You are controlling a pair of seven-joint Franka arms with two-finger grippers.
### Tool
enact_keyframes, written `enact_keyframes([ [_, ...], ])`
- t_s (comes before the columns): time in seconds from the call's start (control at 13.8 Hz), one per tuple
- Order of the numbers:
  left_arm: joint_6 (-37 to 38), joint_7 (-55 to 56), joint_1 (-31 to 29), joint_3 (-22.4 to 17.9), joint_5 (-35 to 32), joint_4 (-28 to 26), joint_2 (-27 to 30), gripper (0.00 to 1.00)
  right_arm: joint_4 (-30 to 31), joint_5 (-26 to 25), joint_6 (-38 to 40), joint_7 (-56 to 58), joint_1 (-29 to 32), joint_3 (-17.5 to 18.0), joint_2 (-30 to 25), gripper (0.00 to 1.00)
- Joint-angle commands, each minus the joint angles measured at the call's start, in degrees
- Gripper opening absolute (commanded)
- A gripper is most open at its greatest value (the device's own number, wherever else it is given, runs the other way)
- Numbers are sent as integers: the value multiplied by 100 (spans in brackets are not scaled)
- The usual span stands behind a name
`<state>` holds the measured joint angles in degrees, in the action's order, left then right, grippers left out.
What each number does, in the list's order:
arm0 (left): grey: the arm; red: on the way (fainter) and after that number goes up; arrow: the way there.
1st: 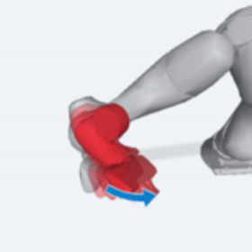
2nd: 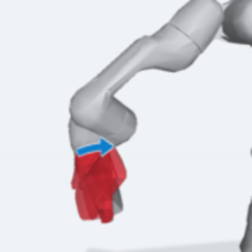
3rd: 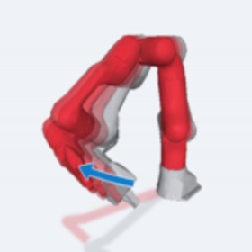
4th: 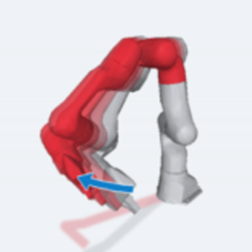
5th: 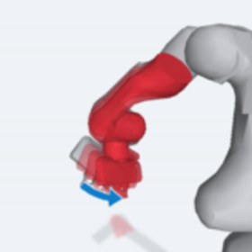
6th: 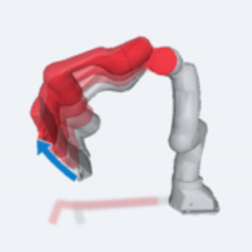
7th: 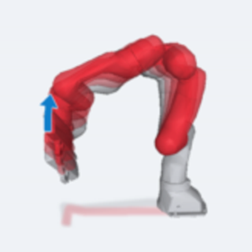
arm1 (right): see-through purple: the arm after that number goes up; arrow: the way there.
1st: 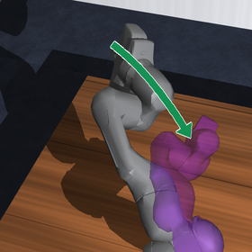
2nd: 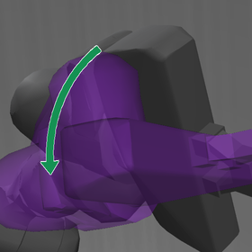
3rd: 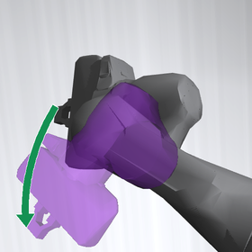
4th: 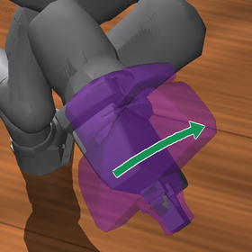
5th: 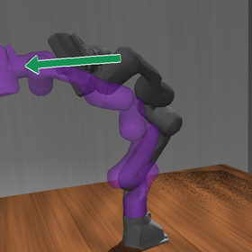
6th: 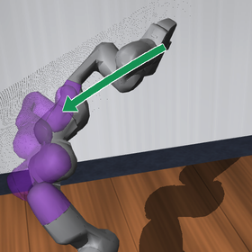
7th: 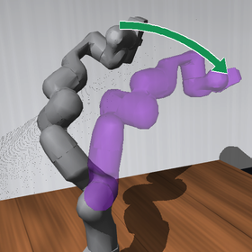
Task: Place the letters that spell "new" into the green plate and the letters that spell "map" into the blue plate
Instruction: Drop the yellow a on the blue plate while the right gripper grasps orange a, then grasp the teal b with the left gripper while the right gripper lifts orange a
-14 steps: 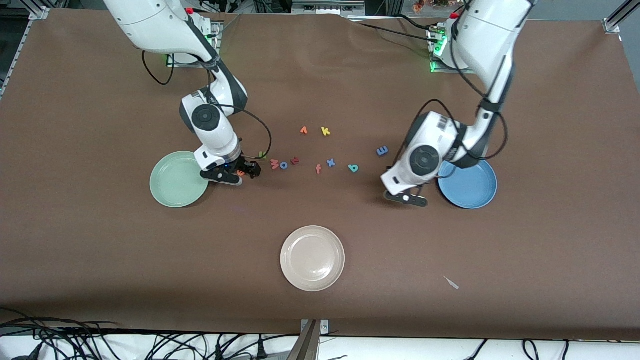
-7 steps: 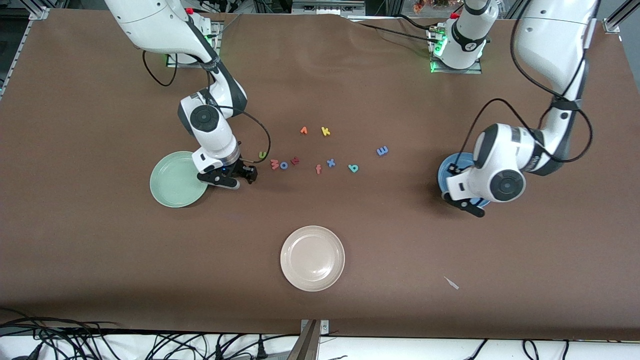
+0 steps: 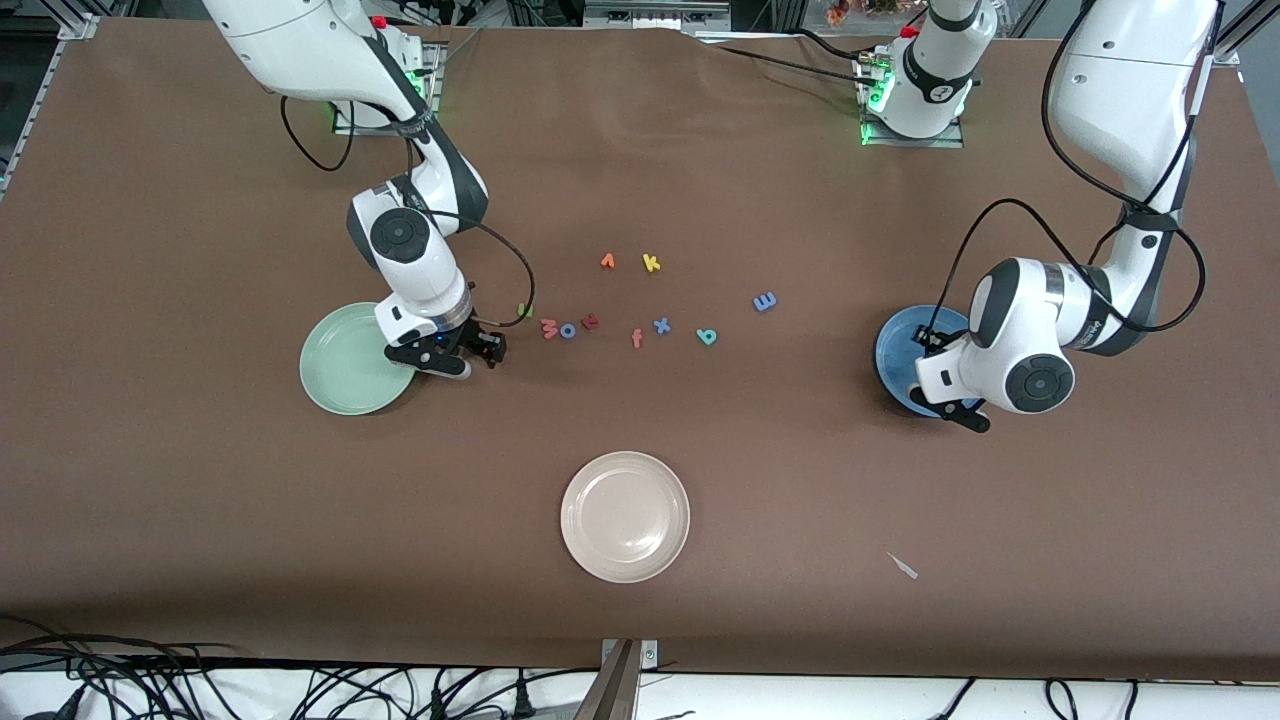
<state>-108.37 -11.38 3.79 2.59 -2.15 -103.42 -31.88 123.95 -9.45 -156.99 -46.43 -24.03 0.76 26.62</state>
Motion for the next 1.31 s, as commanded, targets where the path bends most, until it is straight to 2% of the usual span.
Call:
enact_keyframes([
  [0.0, 97, 1264, 166, 188, 660, 129, 76, 100, 191, -57, 63, -129, 21, 56, -210, 71],
  [0.07, -165, 1861, 166, 329, 1115, 120, 76, 100, 208, -66, 63, -199, 21, 56, -192, 71],
  [0.15, -385, 2363, 210, 487, 1285, 77, 76, 100, 209, -66, 54, -287, 21, 108, -166, 71],
  [0.29, -816, 3426, 341, 742, 1304, 15, 59, 100, 209, -57, 46, -375, 21, 179, -148, 71],
  [0.73, -1598, 6143, 1192, 875, 1366, -82, 50, 100, 209, -66, -25, -393, 21, 179, -52, 69],
  [0.95, -2415, 7400, 1729, 867, 1296, -222, 15, 100, 226, -66, -200, -411, 12, 179, 80, 65],
  [1.02, -2644, 7804, 1870, 849, 1278, -249, -20, 100, 226, -66, -209, -411, 12, 179, 80, 56],
  [1.09, -2889, 8139, 2054, 840, 1139, -318, -38, 100, 235, -66, -209, -411, 12, 179, 72, 51],
  [1.24, -3190, 8624, 2178, 849, 639, -459, -55, 100, 235, -66, -201, -411, 21, 179, 63, 35],
])
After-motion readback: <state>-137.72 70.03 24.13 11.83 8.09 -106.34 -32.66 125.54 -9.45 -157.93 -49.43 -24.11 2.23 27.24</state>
